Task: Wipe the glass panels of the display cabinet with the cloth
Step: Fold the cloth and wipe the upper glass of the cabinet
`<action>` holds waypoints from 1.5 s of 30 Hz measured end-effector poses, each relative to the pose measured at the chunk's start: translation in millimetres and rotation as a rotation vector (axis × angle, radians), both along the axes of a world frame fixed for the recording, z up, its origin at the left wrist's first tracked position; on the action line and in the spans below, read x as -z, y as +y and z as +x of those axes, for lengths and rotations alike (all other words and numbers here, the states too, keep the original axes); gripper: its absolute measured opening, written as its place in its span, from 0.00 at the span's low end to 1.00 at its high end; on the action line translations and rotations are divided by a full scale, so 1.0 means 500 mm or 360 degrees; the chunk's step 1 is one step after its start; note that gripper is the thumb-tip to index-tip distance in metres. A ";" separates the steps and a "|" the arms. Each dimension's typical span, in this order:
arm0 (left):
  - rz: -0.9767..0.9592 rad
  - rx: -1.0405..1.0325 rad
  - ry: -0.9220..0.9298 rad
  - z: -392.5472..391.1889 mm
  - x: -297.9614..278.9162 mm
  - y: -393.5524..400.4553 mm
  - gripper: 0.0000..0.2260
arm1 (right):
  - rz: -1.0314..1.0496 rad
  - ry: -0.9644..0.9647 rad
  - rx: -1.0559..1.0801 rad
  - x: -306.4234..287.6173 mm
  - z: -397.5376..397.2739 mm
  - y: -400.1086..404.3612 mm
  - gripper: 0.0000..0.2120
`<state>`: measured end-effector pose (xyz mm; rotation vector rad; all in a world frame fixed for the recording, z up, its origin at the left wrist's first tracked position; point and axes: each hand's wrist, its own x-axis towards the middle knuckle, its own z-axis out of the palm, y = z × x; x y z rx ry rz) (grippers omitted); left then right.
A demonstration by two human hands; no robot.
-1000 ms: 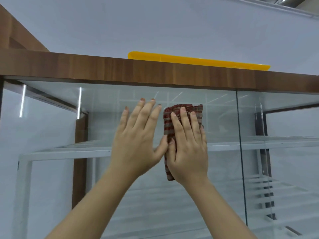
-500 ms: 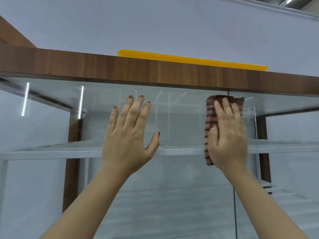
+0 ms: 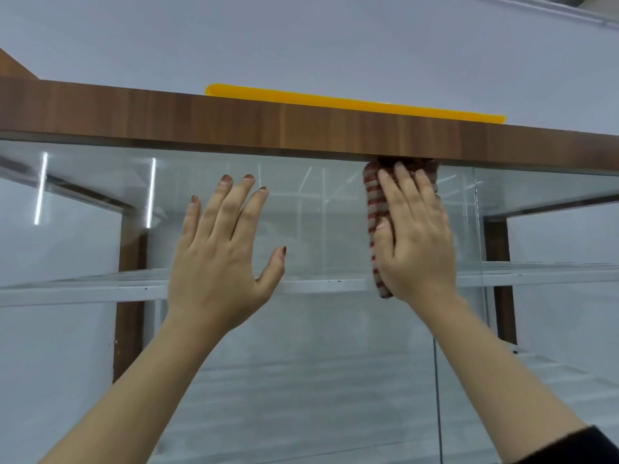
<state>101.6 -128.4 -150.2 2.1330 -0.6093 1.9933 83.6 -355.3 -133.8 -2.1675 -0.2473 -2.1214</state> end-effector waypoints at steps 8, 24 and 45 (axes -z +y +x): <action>-0.0021 -0.0012 -0.0010 -0.002 0.000 -0.004 0.30 | 0.0274 -0.0038 0.0044 0.036 -0.003 -0.101 0.27; 0.0039 -0.0023 0.0003 0.006 0.003 0.000 0.30 | 0.0069 -0.0018 0.0043 0.129 0.012 0.145 0.26; 0.0108 -0.0024 0.0214 -0.052 0.120 0.375 0.26 | 0.0181 -0.0324 -0.0671 0.205 0.014 0.342 0.15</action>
